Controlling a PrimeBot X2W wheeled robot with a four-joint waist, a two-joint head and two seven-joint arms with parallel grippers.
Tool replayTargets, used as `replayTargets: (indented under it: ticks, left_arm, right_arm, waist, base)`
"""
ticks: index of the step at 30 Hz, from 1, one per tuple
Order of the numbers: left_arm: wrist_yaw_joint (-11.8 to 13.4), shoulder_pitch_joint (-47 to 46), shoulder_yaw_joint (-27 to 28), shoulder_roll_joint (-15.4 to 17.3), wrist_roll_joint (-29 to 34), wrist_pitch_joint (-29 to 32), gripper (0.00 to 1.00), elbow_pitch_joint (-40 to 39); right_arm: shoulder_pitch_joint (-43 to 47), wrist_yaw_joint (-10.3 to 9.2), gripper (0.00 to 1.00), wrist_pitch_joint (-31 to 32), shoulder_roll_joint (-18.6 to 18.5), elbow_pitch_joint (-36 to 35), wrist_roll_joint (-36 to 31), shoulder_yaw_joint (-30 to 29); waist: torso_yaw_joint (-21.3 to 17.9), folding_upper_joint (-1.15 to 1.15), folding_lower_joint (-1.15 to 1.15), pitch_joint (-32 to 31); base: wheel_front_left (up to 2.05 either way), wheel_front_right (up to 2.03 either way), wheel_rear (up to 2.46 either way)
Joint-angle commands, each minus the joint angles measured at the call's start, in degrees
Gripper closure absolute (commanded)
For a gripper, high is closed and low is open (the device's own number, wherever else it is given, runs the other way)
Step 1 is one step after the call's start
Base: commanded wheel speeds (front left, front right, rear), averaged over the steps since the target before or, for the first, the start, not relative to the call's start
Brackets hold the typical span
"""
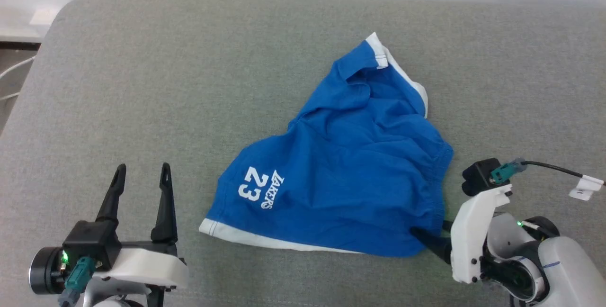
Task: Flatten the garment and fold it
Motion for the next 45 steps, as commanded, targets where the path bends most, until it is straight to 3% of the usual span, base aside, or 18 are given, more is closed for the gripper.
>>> replayTargets:
  ticks: [1,2,3,14,23,24,25,26,33,45]
  left_arm:
    - [-0.2,-0.9,-0.1,-0.1,0.0,-0.4,0.00,0.3]
    - [-0.2,-1.0,-0.1,-0.2,0.0,-0.4,0.00,0.4]
    - [-0.2,-1.1,-0.1,-0.2,0.0,-0.5,0.00,0.5]
    - [-0.1,-1.5,-0.4,-0.3,-0.2,-0.7,0.00,1.0]
    - [-0.7,-3.4,-1.4,-1.2,-0.1,-1.2,0.00,1.0]
    - [-0.8,-3.6,-1.6,-1.4,-0.1,-1.3,0.00,1.3]
    - [-0.8,-3.8,-1.6,-1.5,-0.1,-1.4,0.00,1.5]
    - [-0.9,-3.8,-1.7,-1.5,-0.1,-1.5,0.00,1.7]
    - [-0.7,-3.2,-1.6,-1.4,-0.4,-1.6,0.00,2.6]
    - [0.7,-0.4,-1.1,0.2,-1.1,0.8,0.00,2.1]
  right_arm:
    - [-0.6,-0.05,0.00,0.9,0.8,0.4,1.1,0.1]
    - [-0.7,-0.05,0.38,1.2,0.9,0.4,1.1,0.2]
    - [-0.9,-0.05,1.00,1.1,1.1,0.3,1.3,0.1]
    - [-6.6,-0.05,1.00,-4.5,1.1,-1.3,-0.1,-1.3]
    - [-15.2,-0.05,1.00,-6.8,0.7,10.1,-5.5,-1.1]
    - [-15.3,-0.05,0.86,-7.5,0.8,11.1,-5.7,-0.7]
    - [-15.1,-0.05,0.38,-8.3,0.8,11.8,-5.9,-0.4]
    - [-14.8,-0.05,0.01,-9.1,0.8,12.5,-6.0,-0.2]
    - [-11.5,-0.05,0.00,-15.4,0.2,12.6,-6.8,-0.2]
    - [0.2,-0.05,0.00,-30.2,2.7,1.8,-11.7,-4.8]
  waist:
    - [0.6,0.00,0.00,0.6]
    - [0.7,0.00,0.00,0.7]
    - [0.7,0.00,0.00,0.8]
    - [0.2,0.00,0.00,0.8]
    - [1.3,0.00,0.00,4.2]
    - [1.5,0.00,0.00,4.3]
    - [1.6,0.00,0.00,4.4]
    - [1.6,0.00,0.00,4.4]
    - [0.8,0.00,0.00,3.1]
    - [-2.3,0.00,0.00,-1.7]
  base:
    - [0.00,0.00,0.00]
    - [0.00,0.00,0.00]
    - [0.00,0.00,0.00]
    - [0.00,0.00,0.00]
    - [0.00,0.00,0.00]
    - [0.00,0.00,0.00]
    - [0.00,0.00,0.00]
    - [0.00,0.00,0.00]
    - [0.00,0.00,0.00]
    - [0.00,0.00,0.00]
